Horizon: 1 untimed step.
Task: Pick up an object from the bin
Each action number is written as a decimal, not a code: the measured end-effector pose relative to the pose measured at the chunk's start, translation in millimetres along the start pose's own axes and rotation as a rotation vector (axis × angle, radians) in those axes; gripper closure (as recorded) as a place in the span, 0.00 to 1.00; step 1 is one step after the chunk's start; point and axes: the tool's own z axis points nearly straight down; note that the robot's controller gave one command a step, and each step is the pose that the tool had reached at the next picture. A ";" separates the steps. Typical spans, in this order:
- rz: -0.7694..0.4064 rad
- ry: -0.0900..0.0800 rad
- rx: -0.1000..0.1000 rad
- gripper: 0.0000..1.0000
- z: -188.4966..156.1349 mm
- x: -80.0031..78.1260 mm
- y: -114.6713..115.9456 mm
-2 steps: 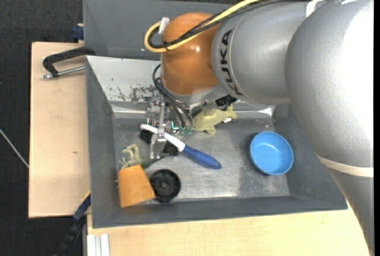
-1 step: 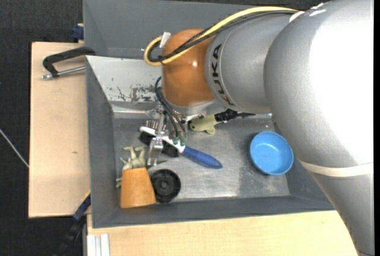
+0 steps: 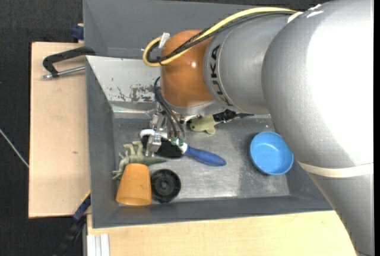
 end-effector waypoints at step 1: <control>0.013 -0.006 -0.002 1.00 -110.5 -14.0 -0.7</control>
Offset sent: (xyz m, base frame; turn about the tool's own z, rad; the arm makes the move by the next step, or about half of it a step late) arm 0.0104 -0.0051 0.1046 0.0148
